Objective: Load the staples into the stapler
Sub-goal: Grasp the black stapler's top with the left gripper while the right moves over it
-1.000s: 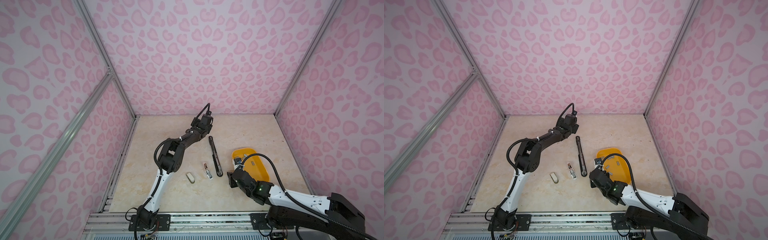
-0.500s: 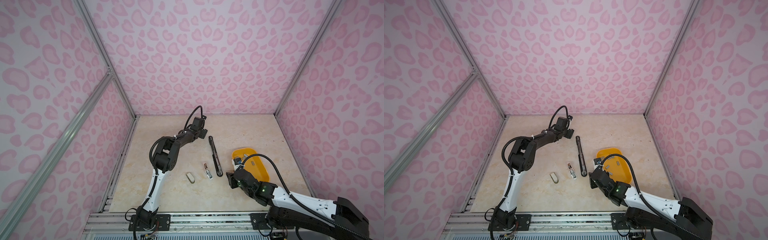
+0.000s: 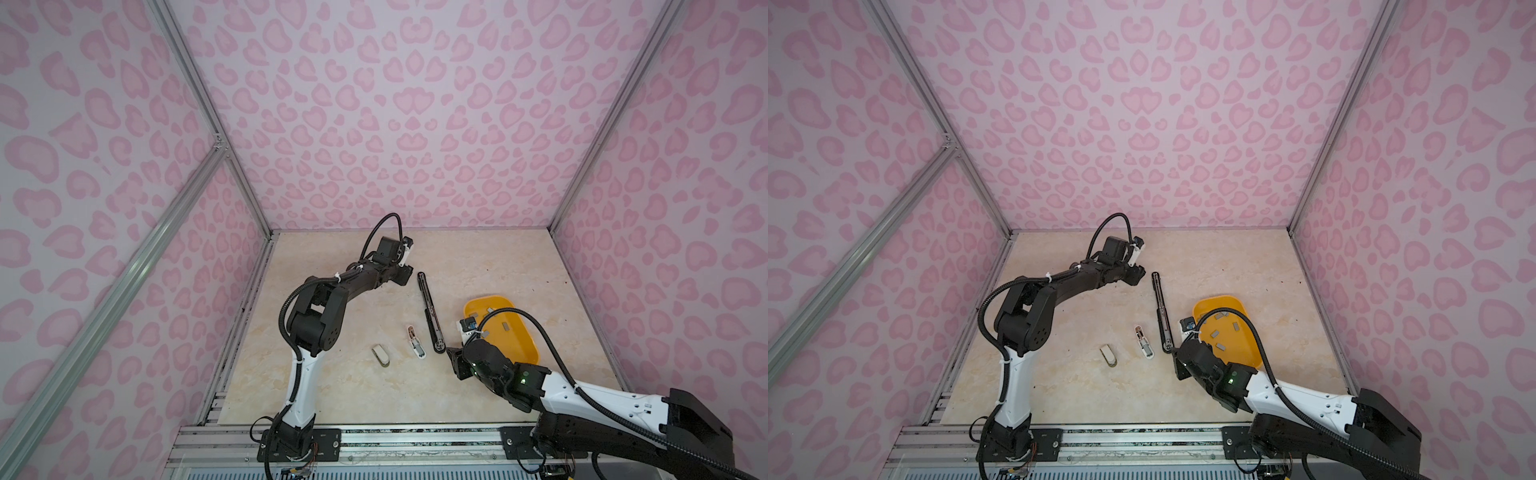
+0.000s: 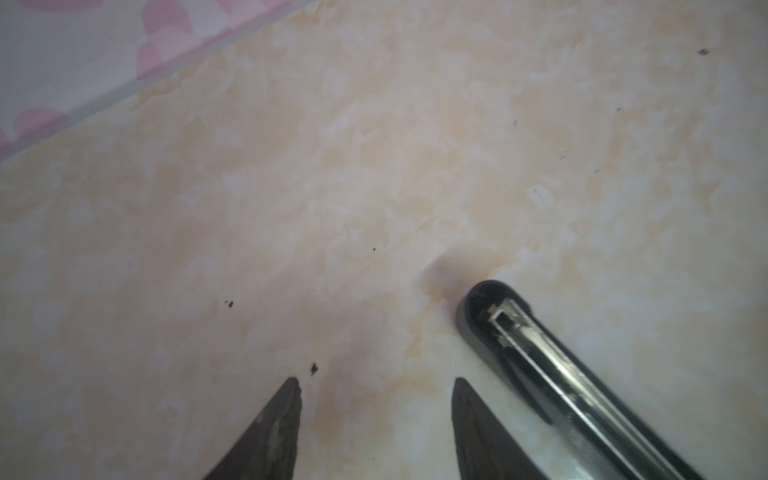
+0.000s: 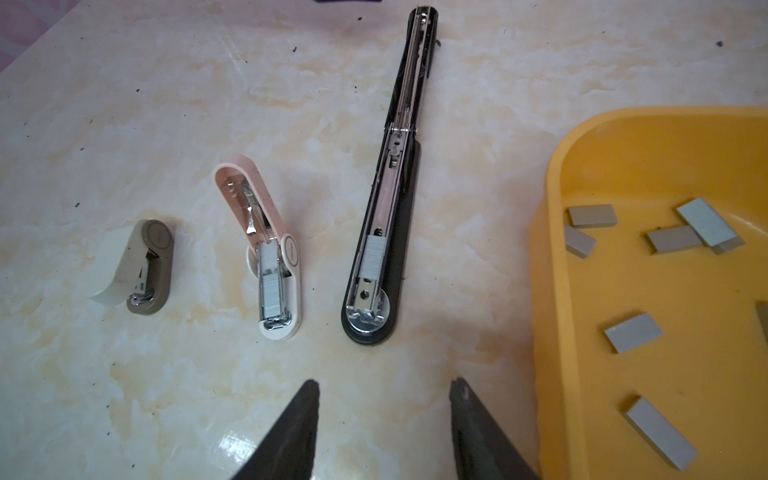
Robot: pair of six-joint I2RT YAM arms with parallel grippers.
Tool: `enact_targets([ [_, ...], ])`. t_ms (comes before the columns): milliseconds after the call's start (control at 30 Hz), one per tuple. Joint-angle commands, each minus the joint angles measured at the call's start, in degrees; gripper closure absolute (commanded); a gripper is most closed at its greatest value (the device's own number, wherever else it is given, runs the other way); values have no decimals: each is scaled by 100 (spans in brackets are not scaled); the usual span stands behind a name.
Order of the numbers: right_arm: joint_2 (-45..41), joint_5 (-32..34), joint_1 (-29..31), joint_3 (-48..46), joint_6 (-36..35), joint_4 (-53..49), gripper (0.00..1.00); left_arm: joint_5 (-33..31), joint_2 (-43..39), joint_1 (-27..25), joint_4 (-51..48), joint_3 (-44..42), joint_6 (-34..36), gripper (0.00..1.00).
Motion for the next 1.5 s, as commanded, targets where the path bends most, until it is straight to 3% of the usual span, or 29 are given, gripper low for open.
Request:
enact_targets([
  [0, 164, -39, 24, 92, 51, -62, 45, 460, -305, -59, -43, 147, 35, 41],
  [333, 1825, 172, -54, 1127, -20, -434, 44, 602, -248, -82, -230, 278, -67, 42],
  [533, 2543, 120, -221, 1383, -47, -253, 49, 764, -270, -32, -296, 396, -706, 44],
  [733, 2668, 185, -274, 1410, -85, -53, 61, 881, -389, 33, -351, 404, -1593, 41],
  [933, 2920, 182, -350, 1457, -129, 158, 64, 526, -615, 15, -845, 269, -2197, 37],
  [1233, 2967, 155, -387, 1443, -21, 345, 91, 1085, -454, -2, -949, 225, -3192, 36],
  [1467, 2712, -583, -711, 1144, 349, 837, 96, 1129, -231, -82, -912, 265, -3592, 34],
])
